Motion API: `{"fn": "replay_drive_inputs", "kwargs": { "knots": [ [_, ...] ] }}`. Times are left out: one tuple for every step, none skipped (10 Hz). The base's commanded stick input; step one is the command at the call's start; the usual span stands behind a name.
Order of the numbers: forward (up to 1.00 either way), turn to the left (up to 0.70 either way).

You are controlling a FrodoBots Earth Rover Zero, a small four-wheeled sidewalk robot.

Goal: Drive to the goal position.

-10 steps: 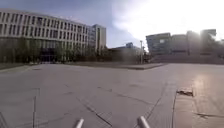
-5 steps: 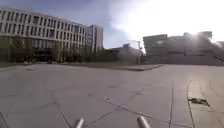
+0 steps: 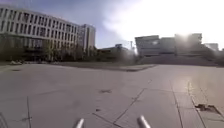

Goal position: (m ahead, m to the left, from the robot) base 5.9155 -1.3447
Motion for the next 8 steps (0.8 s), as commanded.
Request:
{"fn": "replay_drive_inputs", "kwargs": {
  "knots": [
    [1.0, -0.27],
    [1.0, -0.27],
    [1.0, -0.27],
    [1.0, -0.27],
    [1.0, -0.27],
    [1.0, -0.27],
    [1.0, -0.27],
    [1.0, -0.27]
  ]
}}
